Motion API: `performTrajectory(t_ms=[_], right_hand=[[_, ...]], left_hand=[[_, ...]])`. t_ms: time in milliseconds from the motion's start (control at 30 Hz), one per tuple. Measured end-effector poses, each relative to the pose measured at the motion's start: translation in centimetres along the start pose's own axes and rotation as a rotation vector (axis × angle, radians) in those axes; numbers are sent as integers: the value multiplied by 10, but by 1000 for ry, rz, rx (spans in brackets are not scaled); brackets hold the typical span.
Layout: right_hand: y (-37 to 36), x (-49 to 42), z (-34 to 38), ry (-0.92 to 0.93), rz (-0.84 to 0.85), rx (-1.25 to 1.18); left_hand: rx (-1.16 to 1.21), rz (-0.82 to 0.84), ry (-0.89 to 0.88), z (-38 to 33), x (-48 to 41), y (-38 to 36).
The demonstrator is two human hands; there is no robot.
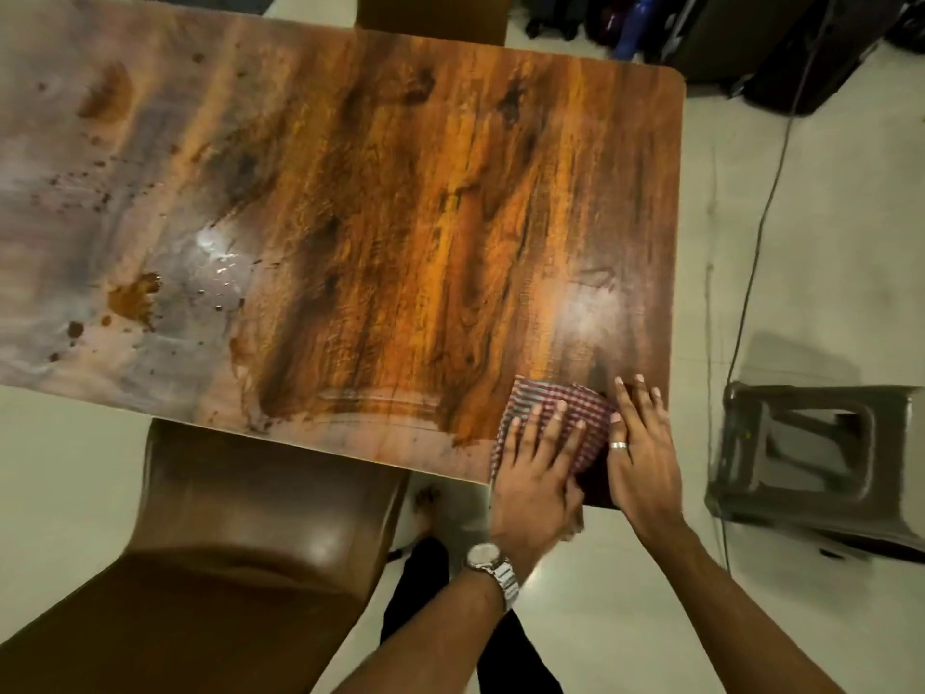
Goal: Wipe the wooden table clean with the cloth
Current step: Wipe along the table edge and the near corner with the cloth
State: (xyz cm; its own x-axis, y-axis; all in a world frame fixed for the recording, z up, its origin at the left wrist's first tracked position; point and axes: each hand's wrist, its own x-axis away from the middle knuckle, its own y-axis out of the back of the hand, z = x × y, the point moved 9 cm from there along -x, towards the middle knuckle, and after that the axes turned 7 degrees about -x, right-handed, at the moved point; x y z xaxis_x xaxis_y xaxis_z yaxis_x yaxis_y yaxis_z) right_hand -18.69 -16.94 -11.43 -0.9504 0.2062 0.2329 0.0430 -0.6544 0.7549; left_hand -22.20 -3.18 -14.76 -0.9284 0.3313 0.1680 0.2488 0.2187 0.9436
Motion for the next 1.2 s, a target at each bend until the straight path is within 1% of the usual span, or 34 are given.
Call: performTrajectory(t_ms=[133,367,433,467,567,633,767,867,933,1000,1067,1100,1200], right_hand=[[-45,-1,40,95,117,98],[-95,-7,117,185,169,106],[-98,-9,128,187,178,98],[-99,-10,130,180,178,88],[-95,-15,123,148,147,73],[-87,-17,116,120,97,59],[-67,-19,104,107,36,31],[-48,-22,97,108,-8,12],[-38,-22,92,96,-23,-1],[-31,-22,86,85,-30,2],[-36,-22,83,97,1,49],[-41,-21,83,119,22,77],[-75,-22,105,219,94,147]], left_hand=[[-52,-40,119,126,20,31],[-118,-70,396,365,69,93],[-119,-70,429,402,77,108],[-121,-74,442,410,78,111],[-99,-115,556,397,76,112],[-53,-125,550,353,68,100],[76,-91,339,205,41,63],[186,8,145,90,20,36],[299,48,80,47,10,31],[286,36,-7,28,5,33],[199,7,-120,34,4,35],[171,16,-141,46,6,35],[143,32,-23,117,11,36]])
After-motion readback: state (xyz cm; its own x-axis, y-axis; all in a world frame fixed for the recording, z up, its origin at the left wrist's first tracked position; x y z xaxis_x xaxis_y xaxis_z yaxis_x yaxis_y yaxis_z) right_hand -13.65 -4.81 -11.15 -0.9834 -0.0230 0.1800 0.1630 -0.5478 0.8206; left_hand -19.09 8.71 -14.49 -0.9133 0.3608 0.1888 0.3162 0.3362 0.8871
